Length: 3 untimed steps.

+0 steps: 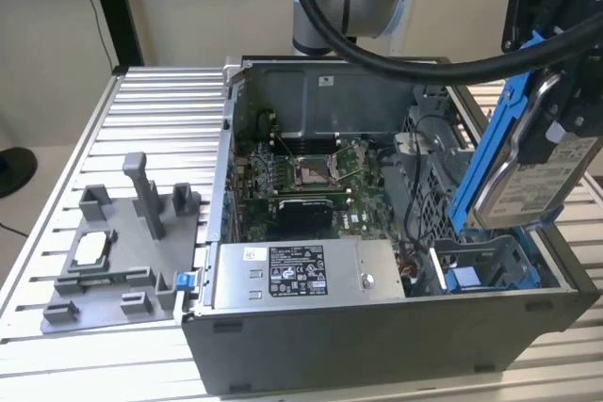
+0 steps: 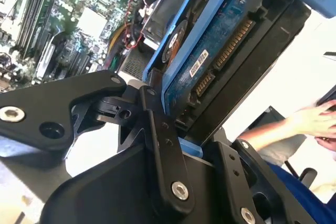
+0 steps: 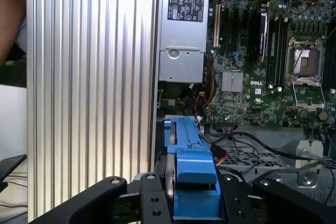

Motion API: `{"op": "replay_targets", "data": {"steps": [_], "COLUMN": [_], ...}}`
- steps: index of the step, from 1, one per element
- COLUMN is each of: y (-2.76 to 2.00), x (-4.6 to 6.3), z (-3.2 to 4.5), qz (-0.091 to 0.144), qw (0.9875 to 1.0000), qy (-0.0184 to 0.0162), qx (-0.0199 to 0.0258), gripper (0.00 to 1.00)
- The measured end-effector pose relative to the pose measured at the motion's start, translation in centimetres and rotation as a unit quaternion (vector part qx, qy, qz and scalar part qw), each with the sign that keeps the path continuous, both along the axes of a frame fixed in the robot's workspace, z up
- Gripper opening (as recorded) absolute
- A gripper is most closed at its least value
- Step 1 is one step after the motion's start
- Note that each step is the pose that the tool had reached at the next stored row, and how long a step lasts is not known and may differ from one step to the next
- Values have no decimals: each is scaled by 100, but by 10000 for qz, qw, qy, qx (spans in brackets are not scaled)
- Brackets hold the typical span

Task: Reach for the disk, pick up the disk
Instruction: 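Pick up the disk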

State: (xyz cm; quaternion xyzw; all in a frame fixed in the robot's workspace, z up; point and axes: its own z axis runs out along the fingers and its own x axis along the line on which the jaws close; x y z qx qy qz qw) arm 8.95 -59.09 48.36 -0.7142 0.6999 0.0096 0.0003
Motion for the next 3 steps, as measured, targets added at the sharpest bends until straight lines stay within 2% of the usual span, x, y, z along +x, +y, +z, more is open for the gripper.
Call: {"op": "replay_targets", "data": {"steps": [3], "y": [0], "x": [0], "z": [0], "qz": [0], "qw": [10000], "qy": [0], "qx": [2], "gripper": [0]}}
